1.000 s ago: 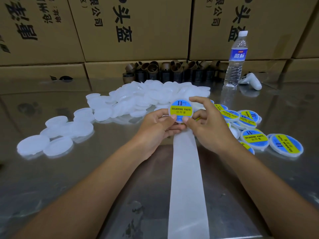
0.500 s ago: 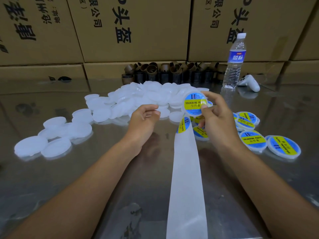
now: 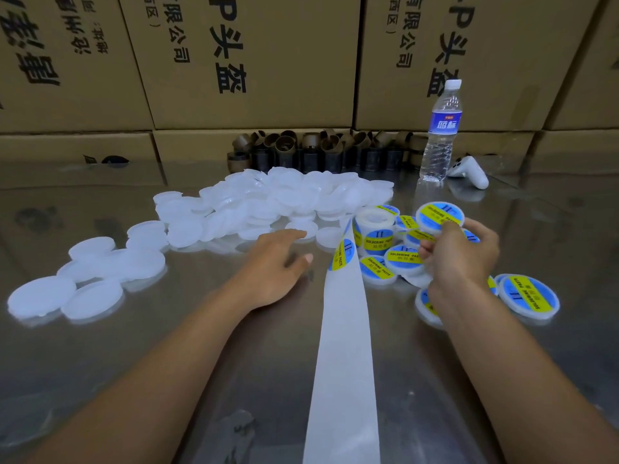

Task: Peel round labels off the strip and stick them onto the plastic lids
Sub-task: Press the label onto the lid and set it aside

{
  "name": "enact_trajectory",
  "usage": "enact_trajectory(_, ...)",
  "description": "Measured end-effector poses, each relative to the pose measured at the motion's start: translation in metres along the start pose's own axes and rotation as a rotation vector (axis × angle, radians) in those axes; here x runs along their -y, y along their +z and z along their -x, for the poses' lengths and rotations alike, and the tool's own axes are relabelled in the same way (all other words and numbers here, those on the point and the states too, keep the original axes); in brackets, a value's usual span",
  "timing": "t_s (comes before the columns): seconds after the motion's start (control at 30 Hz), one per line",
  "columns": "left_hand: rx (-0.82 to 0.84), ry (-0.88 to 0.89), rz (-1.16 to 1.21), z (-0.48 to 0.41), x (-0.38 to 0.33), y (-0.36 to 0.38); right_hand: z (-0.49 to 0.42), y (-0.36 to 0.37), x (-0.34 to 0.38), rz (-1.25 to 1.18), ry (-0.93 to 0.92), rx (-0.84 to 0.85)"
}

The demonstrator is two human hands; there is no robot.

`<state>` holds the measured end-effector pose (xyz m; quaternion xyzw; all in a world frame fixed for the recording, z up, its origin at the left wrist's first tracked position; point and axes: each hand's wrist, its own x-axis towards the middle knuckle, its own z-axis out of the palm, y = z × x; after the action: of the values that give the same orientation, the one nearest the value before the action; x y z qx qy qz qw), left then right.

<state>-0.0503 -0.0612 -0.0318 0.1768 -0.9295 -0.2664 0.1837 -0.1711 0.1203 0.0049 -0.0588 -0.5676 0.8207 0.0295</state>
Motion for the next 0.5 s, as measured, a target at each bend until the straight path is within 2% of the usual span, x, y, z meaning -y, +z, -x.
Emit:
enact_trajectory(0.1,-0.01,0.018,-0.01,0.001,-0.006,0.002,-0.004,-0.004,0.0,0.002,0.101,0.0)
enact_trajectory(0.2,0.011,0.034,-0.142,0.001,-0.01,0.005,-0.005,-0.006,0.0,0.026,0.133,0.016)
enact_trajectory(0.27,0.035,0.042,-0.217,-0.001,-0.012,0.006,-0.004,-0.006,0.001,0.034,0.111,0.03)
enact_trajectory(0.4,0.037,0.021,-0.208,-0.014,-0.014,0.006,-0.003,-0.003,-0.002,0.039,0.075,0.029)
enact_trajectory(0.5,0.037,0.019,-0.281,-0.027,-0.015,0.009,-0.001,-0.002,-0.003,0.083,-0.031,0.023)
